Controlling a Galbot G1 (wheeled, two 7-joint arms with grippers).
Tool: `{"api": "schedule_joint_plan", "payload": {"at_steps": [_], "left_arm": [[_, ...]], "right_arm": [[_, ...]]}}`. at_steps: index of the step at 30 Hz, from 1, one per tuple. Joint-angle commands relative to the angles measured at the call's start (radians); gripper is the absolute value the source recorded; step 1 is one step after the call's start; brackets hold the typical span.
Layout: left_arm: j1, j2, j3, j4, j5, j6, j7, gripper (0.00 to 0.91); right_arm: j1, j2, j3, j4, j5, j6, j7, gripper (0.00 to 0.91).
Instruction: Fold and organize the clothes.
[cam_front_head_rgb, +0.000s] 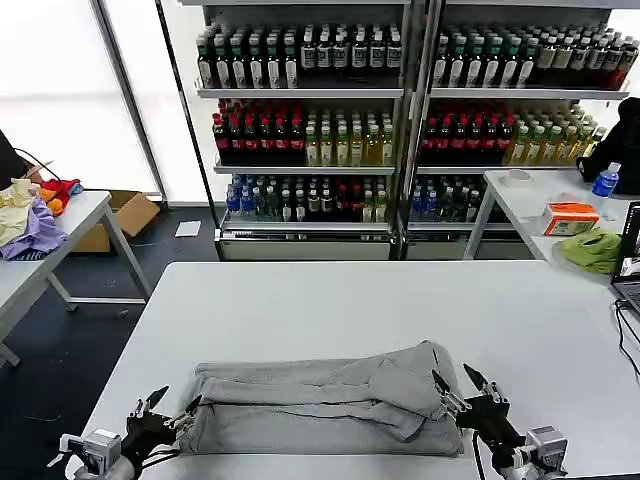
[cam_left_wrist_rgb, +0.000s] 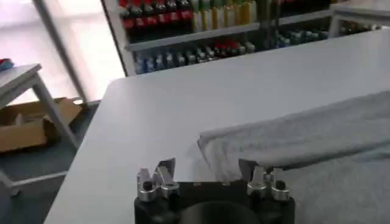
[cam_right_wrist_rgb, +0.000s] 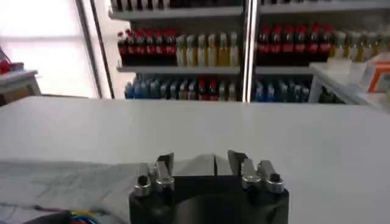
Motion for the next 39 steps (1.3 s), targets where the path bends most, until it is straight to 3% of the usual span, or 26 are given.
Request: {"api": "schedule_joint_plan", "payload": {"at_steps": [1, 12, 21, 24, 28, 29, 30, 33, 36, 39], "left_arm": [[0.005, -0.099, 0.101, -0.001, -0.057, -0.081, -0.21, 0.907], [-0.119, -0.234, 0.166, 0.053, -0.054, -0.098, -0.258, 0.907], [-0.107, -0.277, 0.202, 0.075, -0.025, -0.113, -0.257, 0.897], [-0.105, -0.285, 0.208, 0.098, -0.014, -0.116, -0.257, 0.615], [-0.099, -0.29, 0.213, 0.093, -0.008, -0.122, -0.255, 0.464], [-0.098, -0.292, 0.217, 0.091, -0.007, -0.123, -0.255, 0.312], [-0.097, -0.293, 0.222, 0.09, -0.003, -0.124, -0.255, 0.222], [-0.095, -0.298, 0.238, 0.09, 0.008, -0.131, -0.253, 0.071], [-0.093, -0.306, 0.254, 0.093, 0.022, -0.138, -0.251, 0.01], [-0.092, -0.309, 0.26, 0.098, 0.026, -0.142, -0.249, 0.01]], "right_arm": [[-0.006, 0.027, 0.021, -0.158, 0.022, 0.399, -0.134, 0.907], [-0.024, 0.048, 0.01, -0.19, -0.008, 0.416, -0.131, 0.907], [-0.023, 0.046, 0.008, -0.197, -0.017, 0.416, -0.122, 0.907], [-0.021, 0.046, 0.004, -0.198, -0.018, 0.416, -0.121, 0.907], [-0.024, 0.046, 0.003, -0.198, -0.019, 0.416, -0.122, 0.907], [-0.024, 0.046, 0.004, -0.199, -0.019, 0.416, -0.121, 0.907], [-0.024, 0.045, 0.004, -0.2, -0.019, 0.416, -0.121, 0.907], [-0.023, 0.045, 0.004, -0.201, -0.02, 0.416, -0.118, 0.907], [-0.024, 0.045, 0.004, -0.199, -0.02, 0.416, -0.117, 0.907], [-0.027, 0.044, 0.006, -0.197, -0.019, 0.416, -0.117, 0.907]]}}
